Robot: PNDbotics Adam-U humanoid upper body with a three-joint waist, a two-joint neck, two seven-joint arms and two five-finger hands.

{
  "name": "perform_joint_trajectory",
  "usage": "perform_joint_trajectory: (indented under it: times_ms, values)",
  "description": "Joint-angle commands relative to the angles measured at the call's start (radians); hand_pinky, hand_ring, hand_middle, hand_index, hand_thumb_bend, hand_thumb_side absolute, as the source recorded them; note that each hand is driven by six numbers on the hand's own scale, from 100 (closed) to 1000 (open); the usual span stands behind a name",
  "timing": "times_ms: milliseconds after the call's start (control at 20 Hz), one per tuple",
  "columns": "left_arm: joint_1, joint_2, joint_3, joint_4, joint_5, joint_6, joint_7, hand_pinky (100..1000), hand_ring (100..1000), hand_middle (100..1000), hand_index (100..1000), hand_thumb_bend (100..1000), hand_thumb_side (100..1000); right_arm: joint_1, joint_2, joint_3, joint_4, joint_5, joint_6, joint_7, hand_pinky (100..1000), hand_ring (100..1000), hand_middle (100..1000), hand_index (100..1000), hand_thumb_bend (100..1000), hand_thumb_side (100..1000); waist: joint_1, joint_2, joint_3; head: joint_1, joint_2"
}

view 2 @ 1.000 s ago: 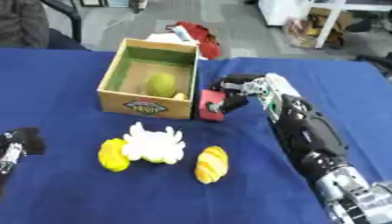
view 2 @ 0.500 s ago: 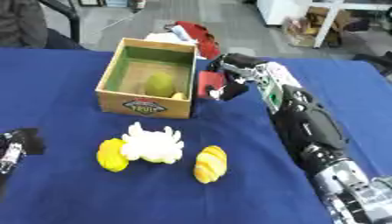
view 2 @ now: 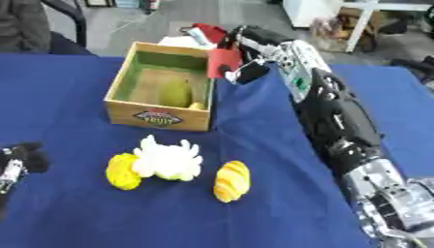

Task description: Pick up objects on the table and place them in the box.

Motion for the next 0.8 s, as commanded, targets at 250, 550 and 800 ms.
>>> perform_joint_trajectory:
  times_ms: [250, 550, 800]
  values:
    - [-0.020, 0.015, -0.004, -0.016, 0.001, -0.003, -0.010, 658, 621, 571, 743, 100, 730, -0.061, 0.083, -0.024, 0.059, 0.117, 0.051, -0.100, 435, 526, 496, 879, 100, 137, -0.014, -0.006, 0.033, -0.027, -0.017]
    - [-0.034, 0.020, -0.012, -0.018, 0.002, -0.002, -0.019, 659, 621, 571, 743, 100, 732, -0.072, 0.134, -0.036, 0.123, 0.315, 0.140, -0.169, 887, 937, 918, 1000, 100, 138, -0.023, 0.011, 0.087, -0.065, -0.036]
    - [-0.035, 0.022, -0.010, -0.018, 0.002, -0.001, -0.018, 659, 620, 571, 743, 100, 734, -0.068, 0.142, -0.042, 0.112, 0.463, 0.235, -0.283, 959, 1000, 1000, 1000, 100, 196, -0.027, 0.016, 0.097, -0.074, -0.040]
